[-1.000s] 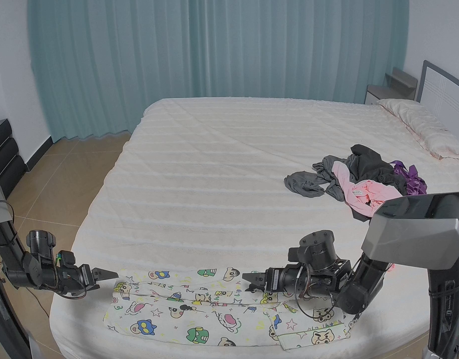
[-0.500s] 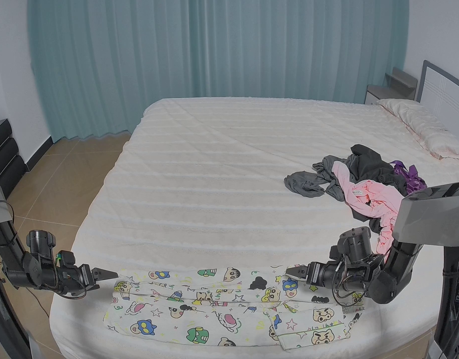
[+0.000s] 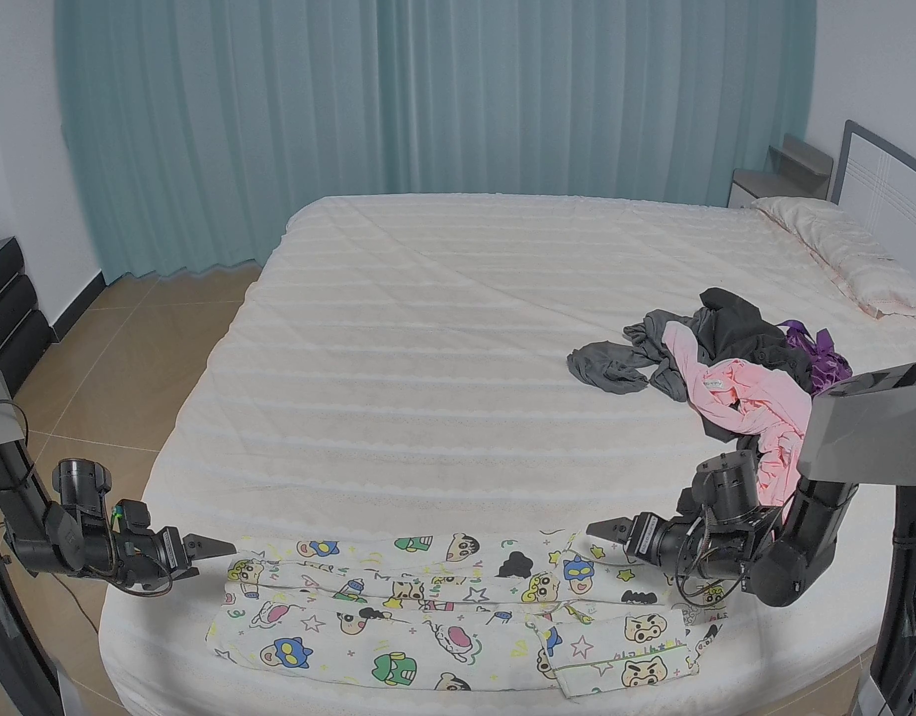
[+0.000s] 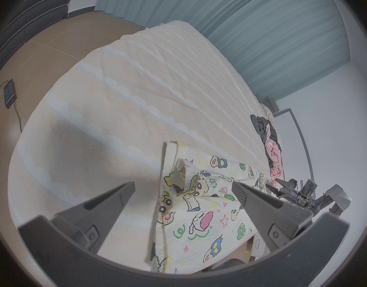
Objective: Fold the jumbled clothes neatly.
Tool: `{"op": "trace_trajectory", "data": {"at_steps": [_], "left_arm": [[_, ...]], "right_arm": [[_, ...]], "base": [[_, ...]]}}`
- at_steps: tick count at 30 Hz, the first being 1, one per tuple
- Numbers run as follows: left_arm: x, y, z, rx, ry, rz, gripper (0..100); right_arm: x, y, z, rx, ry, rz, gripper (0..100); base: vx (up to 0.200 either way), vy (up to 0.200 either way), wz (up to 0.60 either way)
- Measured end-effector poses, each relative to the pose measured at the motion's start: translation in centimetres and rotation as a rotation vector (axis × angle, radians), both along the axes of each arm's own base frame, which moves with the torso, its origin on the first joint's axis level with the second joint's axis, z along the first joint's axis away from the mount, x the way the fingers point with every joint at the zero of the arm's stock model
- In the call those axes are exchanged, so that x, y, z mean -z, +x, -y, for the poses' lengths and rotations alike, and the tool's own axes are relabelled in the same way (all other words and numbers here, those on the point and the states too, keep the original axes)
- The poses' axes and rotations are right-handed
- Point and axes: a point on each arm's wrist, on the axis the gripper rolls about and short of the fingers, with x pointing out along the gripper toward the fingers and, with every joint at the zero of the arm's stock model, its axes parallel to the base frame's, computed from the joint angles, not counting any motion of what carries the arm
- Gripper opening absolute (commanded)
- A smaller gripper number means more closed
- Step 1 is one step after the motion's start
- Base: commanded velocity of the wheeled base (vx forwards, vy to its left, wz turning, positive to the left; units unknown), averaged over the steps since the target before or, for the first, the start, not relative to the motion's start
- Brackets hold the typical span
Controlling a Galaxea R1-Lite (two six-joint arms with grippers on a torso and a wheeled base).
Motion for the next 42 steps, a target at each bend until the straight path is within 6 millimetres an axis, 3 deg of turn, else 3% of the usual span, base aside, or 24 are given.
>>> {"op": "trace_trajectory", "data": {"at_steps": [8, 18, 35, 36, 42], "left_arm": [[-1.6, 1.5, 0.1, -0.036, 0.004, 0.003, 100], [-2.5, 3.8, 3.1, 0.053, 0.091, -0.113, 100], [-1.2, 4.3, 5.6, 0.132, 0.202, -0.155, 100], [-1.1, 4.4, 5.7, 0.129, 0.216, -0.16, 0], [-0.7, 4.7, 6.2, 0.133, 0.246, -0.171, 0]], "right_arm": [[-3.0, -2.9, 2.7, 0.098, 0.058, -0.005, 100], [-4.4, -8.5, 5.0, 0.192, 0.11, -0.027, 100], [-5.2, -9.9, 4.0, 0.161, 0.132, -0.008, 100], [-5.2, -9.9, 4.0, 0.16, 0.132, -0.007, 100], [-5.3, -9.9, 3.9, 0.157, 0.133, -0.007, 100]], "base": [[0.0, 0.0, 0.0], [0.0, 0.0, 0.0], [0.0, 0.0, 0.0], [0.0, 0.0, 0.0], [0.0, 0.0, 0.0]]}}
